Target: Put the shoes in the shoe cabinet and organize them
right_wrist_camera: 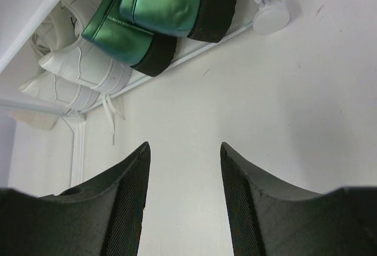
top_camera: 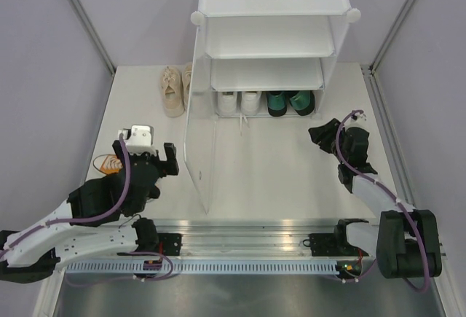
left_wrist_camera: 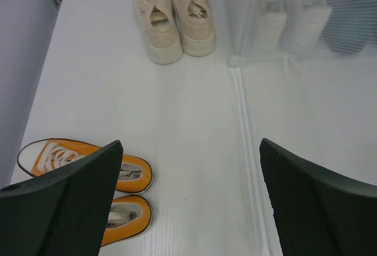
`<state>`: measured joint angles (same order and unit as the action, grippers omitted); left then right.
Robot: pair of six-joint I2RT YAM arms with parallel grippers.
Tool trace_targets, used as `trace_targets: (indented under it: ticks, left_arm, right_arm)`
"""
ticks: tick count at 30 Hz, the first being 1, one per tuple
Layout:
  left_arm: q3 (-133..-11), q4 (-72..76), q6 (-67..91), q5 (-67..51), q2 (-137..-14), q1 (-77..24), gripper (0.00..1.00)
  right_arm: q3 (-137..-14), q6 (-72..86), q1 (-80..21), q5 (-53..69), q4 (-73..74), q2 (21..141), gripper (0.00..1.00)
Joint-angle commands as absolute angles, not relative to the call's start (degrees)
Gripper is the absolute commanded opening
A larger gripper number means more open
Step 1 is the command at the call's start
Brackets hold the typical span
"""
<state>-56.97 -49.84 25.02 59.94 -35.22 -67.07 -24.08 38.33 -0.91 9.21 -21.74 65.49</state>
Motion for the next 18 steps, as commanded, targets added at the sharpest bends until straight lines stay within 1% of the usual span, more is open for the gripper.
trace_targets:
  ticks: [1, 3, 5, 6, 7, 9, 11, 12, 13, 14, 15, 16, 18]
  left_arm:
    - [-61.61, -55.1, 30.75, 68.29, -37.44, -64.52, 1.0]
    - [-61.35, -54.15, 30.77, 66.89, -37.7, -61.2, 1.0]
    - [-60.21, -48.62, 27.01, 61.2, -37.97, -58.11, 1.0]
    - [-58.46, -45.99, 25.5, 58.65, -38.06, -54.96, 1.0]
    - [-57.75, -44.4, 24.88, 54.01, -38.4, -53.19, 1.0]
    - [-56.61, -41.84, 25.13, 50.12, -39.28, -46.87, 1.0]
    - [-55.81, -38.7, 25.57, 43.09, -40.34, -41.95, 1.0]
    - [-54.77, -37.37, 25.58, 40.02, -40.6, -37.05, 1.0]
    - [-54.32, -35.96, 26.19, 33.12, -42.08, -34.31, 1.0]
    - [-54.23, -34.73, 26.71, 29.57, -43.14, -31.67, 1.0]
    - [-54.75, -32.45, 27.33, 25.79, -44.63, -26.16, 1.0]
    - [-55.28, -31.13, 27.77, 18.36, -46.56, -23.41, 1.0]
    - [-57.64, -26.23, 28.48, 10.42, -52.89, -17.53, 1.0]
  right_arm:
    - [-23.03, 37.44, -0.88, 12.21, -20.83, 64.25, 0.56]
    - [-22.59, 37.7, -0.88, 12.57, -21.44, 64.6, 0.56]
    - [-22.41, 37.88, -0.88, 12.83, -22.14, 65.65, 0.56]
    - [-22.41, 38.32, -0.88, 13.18, -22.41, 66.0, 0.56]
    - [-22.41, 38.41, -0.79, 14.05, -22.85, 66.96, 0.56]
    - [-22.32, 39.11, -0.88, 14.85, -23.64, 67.76, 0.56]
    - [-22.15, 39.37, -0.79, 15.82, -24.25, 68.47, 0.56]
    - [-22.06, 39.55, -0.88, 15.99, -24.43, 68.47, 0.56]
    - [-21.97, 39.72, -0.79, 16.08, -24.43, 68.73, 0.56]
    - [-21.71, 39.81, -0.79, 16.17, -24.61, 68.47, 0.56]
    - [-21.53, 39.9, -0.79, 16.17, -24.78, 68.47, 0.56]
    - [-21.36, 40.16, -0.88, 16.08, -24.87, 68.12, 0.56]
    - [-21.09, 40.52, -0.79, 16.35, -25.05, 67.94, 0.56]
